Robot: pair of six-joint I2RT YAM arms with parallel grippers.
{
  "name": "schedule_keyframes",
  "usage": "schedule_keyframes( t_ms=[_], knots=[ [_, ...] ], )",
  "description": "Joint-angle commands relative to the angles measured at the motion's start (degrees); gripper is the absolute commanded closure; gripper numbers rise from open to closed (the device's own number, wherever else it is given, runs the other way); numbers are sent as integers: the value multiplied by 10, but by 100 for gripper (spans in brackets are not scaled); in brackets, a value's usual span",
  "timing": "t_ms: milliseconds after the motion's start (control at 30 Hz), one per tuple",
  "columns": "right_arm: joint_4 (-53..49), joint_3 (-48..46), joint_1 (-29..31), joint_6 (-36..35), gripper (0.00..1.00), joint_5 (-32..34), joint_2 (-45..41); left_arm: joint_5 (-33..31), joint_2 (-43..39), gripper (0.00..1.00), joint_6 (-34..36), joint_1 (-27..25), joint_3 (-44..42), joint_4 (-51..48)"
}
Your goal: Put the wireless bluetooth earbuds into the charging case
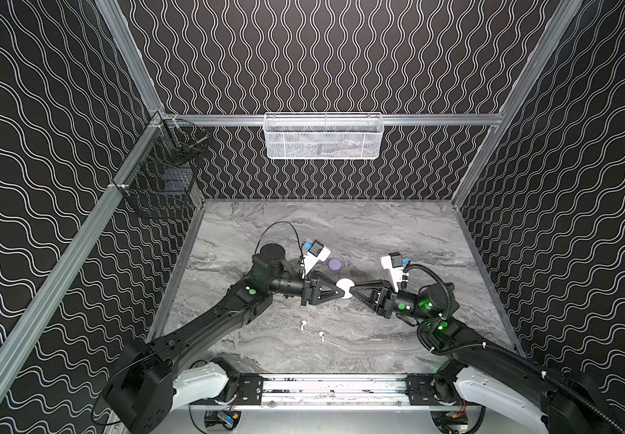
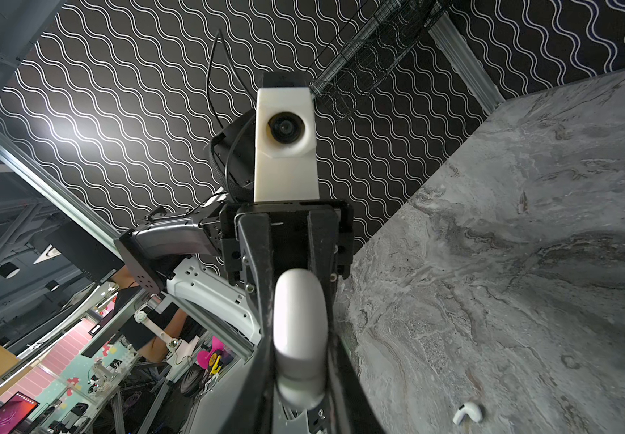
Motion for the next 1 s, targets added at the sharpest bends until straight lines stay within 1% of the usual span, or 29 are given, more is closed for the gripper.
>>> schedule_keyframes(
  t_ms=[0,167,233,267,300,400,433,500,600,733,833,967],
  knots=[
    [-26,5,2,-1,93,9,2,22,2,78,-3,-1,0,61],
    [-17,6,2,3,93,2,10,22,2,86,-2,0,-1,61],
    [-13,5,3,4,92,2,12,23,2,92,-5,0,-1,64],
    [-12,4,3,4,90,1,14,24,1,95,-6,0,-1,66],
    [-11,4,3,4,86,-1,14,24,2,98,-6,0,-1,65],
    [-17,6,3,1,63,-2,11,21,1,100,-3,0,-2,64],
    [-25,7,3,-2,58,-2,8,20,-1,100,-1,0,-1,60],
    [-39,9,3,-10,51,1,-3,17,-2,100,5,0,-1,52],
    [-75,15,3,-24,43,6,-24,14,-5,100,14,1,2,39],
    [-131,21,2,-43,40,23,-62,10,-4,100,18,1,3,35],
    [-188,27,2,-57,38,50,-85,5,-6,100,28,2,6,22],
    [-262,41,1,-79,38,76,-105,-18,-17,100,50,2,9,-7]
  ],
)
